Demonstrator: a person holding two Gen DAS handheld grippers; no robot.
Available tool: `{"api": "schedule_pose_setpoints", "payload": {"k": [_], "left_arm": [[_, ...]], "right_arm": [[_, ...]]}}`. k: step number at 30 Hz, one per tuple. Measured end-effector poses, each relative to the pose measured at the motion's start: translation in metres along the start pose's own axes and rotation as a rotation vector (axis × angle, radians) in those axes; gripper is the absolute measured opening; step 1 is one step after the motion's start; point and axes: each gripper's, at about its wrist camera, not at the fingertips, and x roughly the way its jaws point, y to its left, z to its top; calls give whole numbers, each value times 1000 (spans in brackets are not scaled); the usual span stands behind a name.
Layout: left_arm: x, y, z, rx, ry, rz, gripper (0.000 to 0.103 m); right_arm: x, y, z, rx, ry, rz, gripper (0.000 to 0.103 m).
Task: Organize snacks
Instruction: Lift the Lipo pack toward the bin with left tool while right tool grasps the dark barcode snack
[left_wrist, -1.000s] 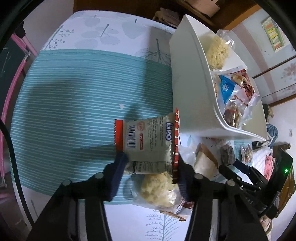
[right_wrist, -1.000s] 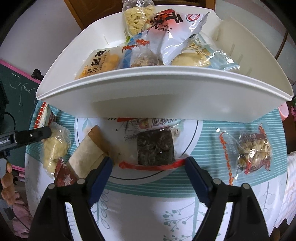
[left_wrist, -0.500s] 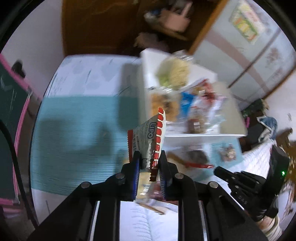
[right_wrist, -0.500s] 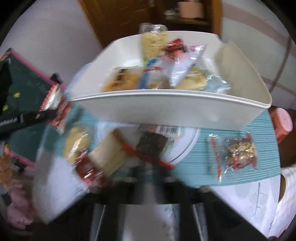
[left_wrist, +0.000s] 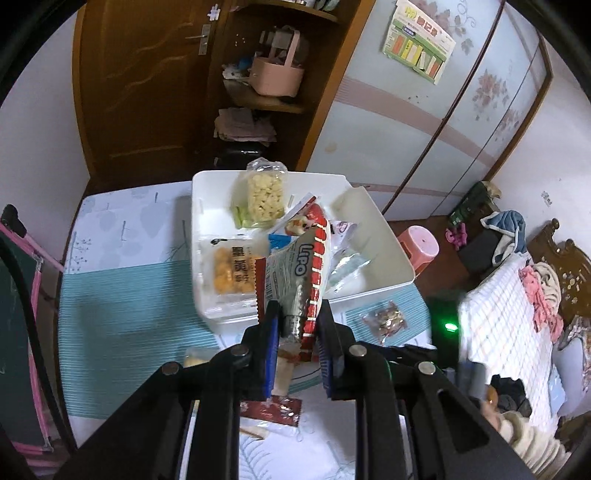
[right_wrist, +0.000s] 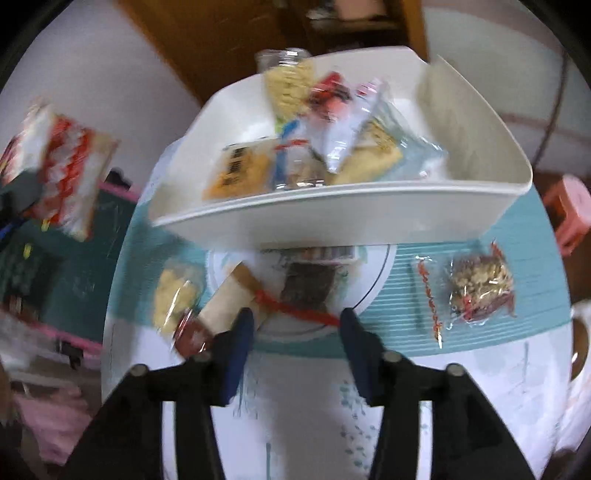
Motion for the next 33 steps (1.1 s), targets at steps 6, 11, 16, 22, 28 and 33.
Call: {"api": "schedule_pose_setpoints", "payload": {"k": [6, 11, 16, 22, 28, 33], "left_arm": [[12, 1, -2, -21, 22, -19, 17], [15, 8, -2, -47, 29, -23, 17], [13, 13, -2, -61, 28, -24, 17], [17, 13, -3, -68, 38, -30, 17], [19, 11, -5, -60, 48, -23, 17], [20, 11, -5, -61, 52, -19, 17]], "right_arm": [[29, 6, 14, 12, 40, -106, 50], [42, 15, 15, -15, 21, -168, 50], [34, 18, 13, -63, 8, -195, 6], [18, -9, 7, -29, 14, -147, 0], [21, -20, 8, 39, 61, -67, 63], [32, -1, 5, -26, 80, -91, 63]]}}
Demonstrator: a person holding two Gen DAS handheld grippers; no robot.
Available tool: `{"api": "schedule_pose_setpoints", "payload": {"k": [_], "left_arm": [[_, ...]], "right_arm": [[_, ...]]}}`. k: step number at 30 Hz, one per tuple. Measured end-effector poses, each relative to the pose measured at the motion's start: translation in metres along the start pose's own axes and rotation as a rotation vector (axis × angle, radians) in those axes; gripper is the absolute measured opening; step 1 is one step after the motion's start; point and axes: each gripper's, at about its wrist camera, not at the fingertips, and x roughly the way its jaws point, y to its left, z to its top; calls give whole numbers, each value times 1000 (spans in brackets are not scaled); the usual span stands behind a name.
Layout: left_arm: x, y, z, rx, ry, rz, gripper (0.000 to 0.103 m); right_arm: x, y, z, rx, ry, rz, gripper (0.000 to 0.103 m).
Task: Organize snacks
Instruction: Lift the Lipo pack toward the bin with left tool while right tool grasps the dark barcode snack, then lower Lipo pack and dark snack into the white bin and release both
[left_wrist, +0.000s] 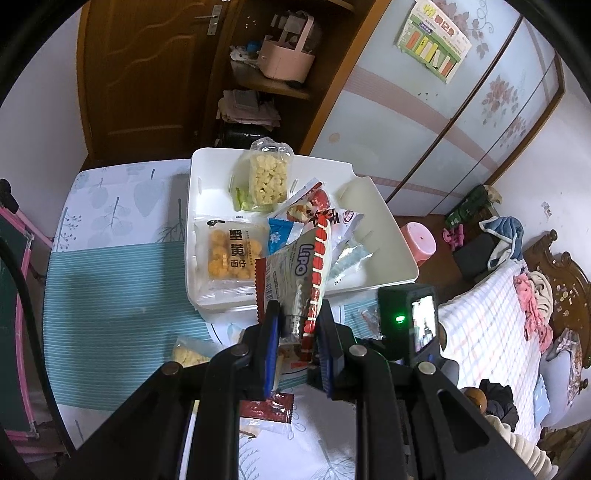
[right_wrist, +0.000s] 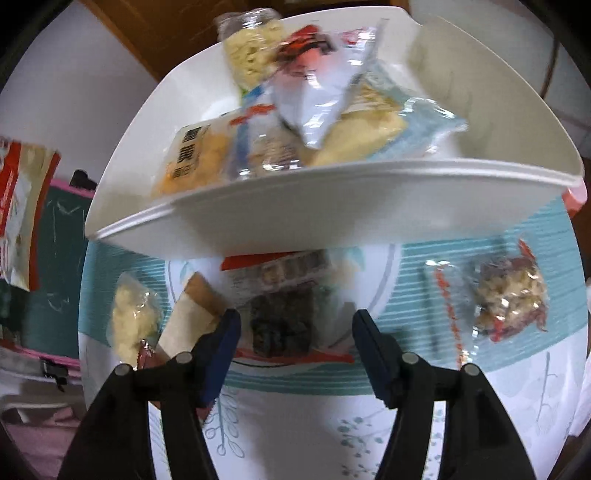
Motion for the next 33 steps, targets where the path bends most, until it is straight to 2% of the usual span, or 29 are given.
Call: {"api": "schedule_pose_setpoints", "payload": {"k": [4, 7, 10, 13, 17, 20, 23, 26, 33], "left_arm": [[1, 2, 0, -6, 4, 1, 17], [2, 4, -1, -8, 8, 5, 17], [0, 6, -1, -11, 8, 5, 17], [-1, 7, 0, -11, 5, 4, 17], [-5, 7, 3, -7, 0, 4, 17], [-11, 6, 11, -9, -17, 6, 17], [-19, 4, 21, -16, -40, 1, 17], [-29, -3, 34, -11, -68, -1, 17], [-49, -33, 67, 50, -151, 20, 17]], "right_arm": [[7, 17, -4, -86, -7, -110, 65], [5, 28, -8, -152, -9, -139, 52], [-3, 24, -13, -144, 6, -141, 43], [-22, 13, -23, -144, 4, -112, 42], [-69, 8, -32, -153, -34, -45, 42], [-118, 8, -33, -179, -118, -1, 42], [-159, 8, -28, -194, -210, 0, 42], [-203, 11, -10, -197, -322, 9, 42], [-254, 24, 40, -203, -540, -55, 43]]}}
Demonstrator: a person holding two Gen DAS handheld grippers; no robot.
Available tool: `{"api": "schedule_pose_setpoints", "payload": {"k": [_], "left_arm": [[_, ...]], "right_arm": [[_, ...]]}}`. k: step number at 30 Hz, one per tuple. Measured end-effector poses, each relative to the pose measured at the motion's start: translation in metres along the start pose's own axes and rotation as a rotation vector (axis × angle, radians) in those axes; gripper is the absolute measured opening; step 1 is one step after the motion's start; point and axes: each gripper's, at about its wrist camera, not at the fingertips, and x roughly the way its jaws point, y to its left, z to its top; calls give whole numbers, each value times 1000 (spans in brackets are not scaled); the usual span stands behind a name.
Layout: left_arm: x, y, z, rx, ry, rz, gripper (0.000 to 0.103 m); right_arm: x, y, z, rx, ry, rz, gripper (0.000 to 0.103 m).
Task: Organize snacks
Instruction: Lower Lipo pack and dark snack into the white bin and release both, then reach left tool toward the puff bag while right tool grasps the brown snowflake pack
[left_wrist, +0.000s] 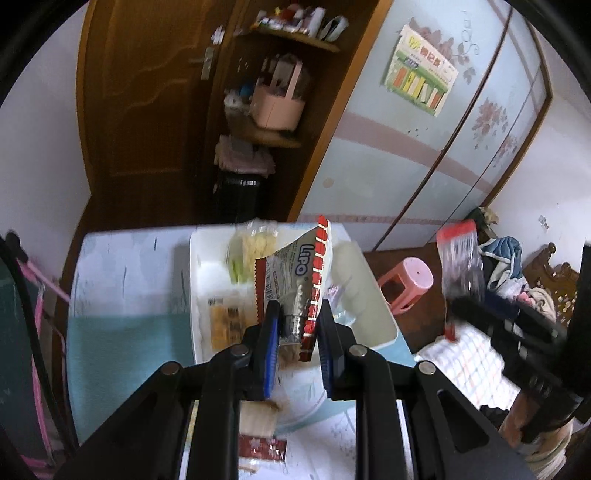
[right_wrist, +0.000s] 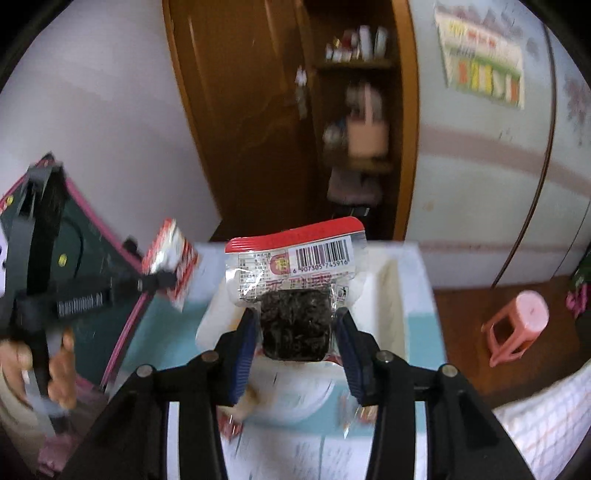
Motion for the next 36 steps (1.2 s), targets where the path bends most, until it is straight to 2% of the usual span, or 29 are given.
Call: {"api": "schedule_pose_setpoints", "payload": {"k": [4, 7, 8, 10, 11, 12, 14, 19, 26, 36], "left_arm": [[4, -16, 16, 38, -26, 18, 17], [15, -22, 24, 54, -32, 50, 20], [21, -23, 25, 60, -35, 75, 25], [30, -25, 27, 70, -41, 120, 58], [33, -25, 27, 69, -41, 137, 88], [36, -25, 28, 63, -52, 168, 100], [38, -23, 25, 58, -89, 203, 101], [54, -11, 18, 43, -18, 208, 101], [52, 0, 3, 22, 4, 211, 101], [27, 9, -19, 21, 3, 238, 101]], "right_arm": [[13, -1, 26, -9, -68, -86, 44], [33, -8, 33, 3, -56, -117, 47], [41, -11, 35, 10, -45, -116, 49], [56, -17, 34, 24, -12, -116, 51], [63, -20, 34, 30, 6, -120, 51], [71, -25, 34, 36, 23, -125, 51], [77, -33, 28, 47, 34, -131, 53], [80, -42, 13, 64, 48, -134, 61], [78, -41, -2, 70, 75, -130, 61], [70, -24, -39, 56, 141, -103, 61]]}}
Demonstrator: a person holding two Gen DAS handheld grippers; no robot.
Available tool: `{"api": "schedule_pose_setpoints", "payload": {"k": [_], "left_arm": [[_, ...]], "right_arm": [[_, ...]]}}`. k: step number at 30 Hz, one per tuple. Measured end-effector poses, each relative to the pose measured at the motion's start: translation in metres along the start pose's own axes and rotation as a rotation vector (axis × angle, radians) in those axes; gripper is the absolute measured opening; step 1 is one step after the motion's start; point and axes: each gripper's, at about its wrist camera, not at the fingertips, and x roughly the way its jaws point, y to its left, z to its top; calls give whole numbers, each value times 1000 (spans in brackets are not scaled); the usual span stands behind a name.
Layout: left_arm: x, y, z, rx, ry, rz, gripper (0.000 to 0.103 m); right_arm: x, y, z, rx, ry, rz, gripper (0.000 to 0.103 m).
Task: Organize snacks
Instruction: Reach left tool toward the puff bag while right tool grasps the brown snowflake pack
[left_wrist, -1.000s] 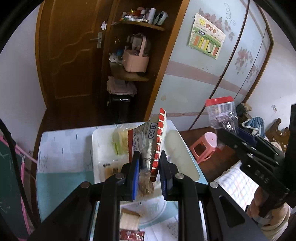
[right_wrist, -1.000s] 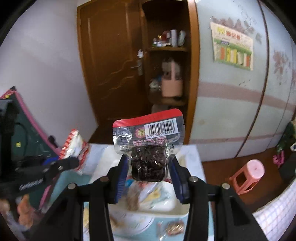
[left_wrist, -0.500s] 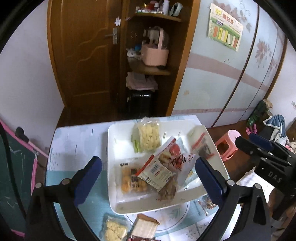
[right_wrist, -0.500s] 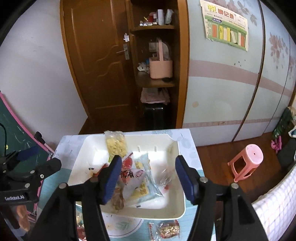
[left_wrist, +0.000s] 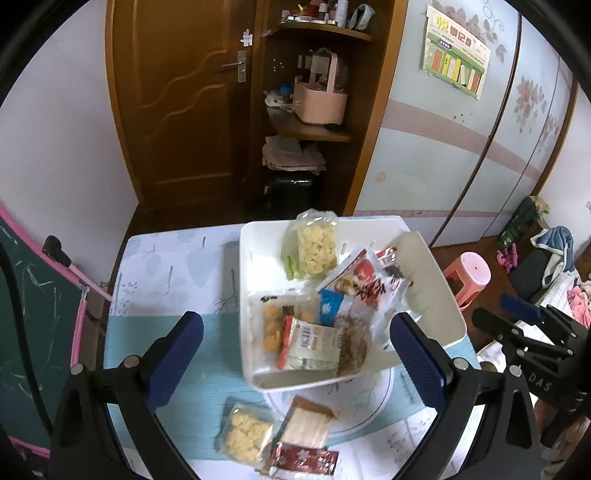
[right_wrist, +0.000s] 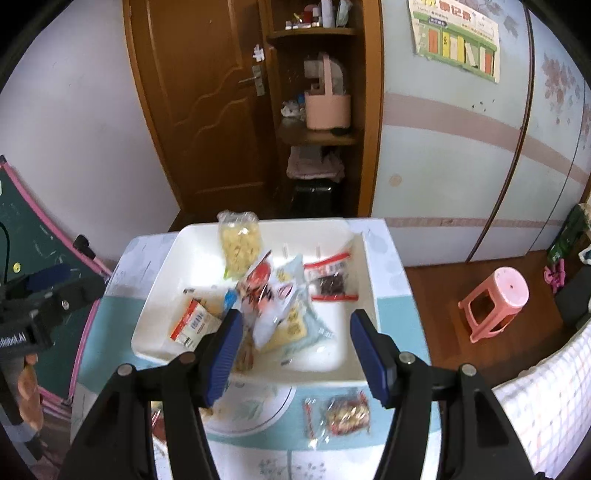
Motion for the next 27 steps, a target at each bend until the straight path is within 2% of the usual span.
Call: {"api": "schedule_pose_setpoints", "payload": {"k": [8, 14, 19, 23, 27], "left_arm": [[-21, 29, -37, -2, 11, 16, 101], [-17, 44, -73, 21, 52, 17, 101], [20, 55, -108, 13, 176, 10, 101], [54, 63, -129, -17, 277, 11, 101], [81, 70, -141, -41, 332, 18, 101]], "right_arm": [[-6, 26, -35, -40, 54, 44, 61], [4, 51, -63, -50, 128, 121, 61], [28, 75, -92, -98, 200, 179, 61], [49, 96, -117, -152, 244, 257, 61], [63, 123, -136, -291, 241, 295, 61]]}}
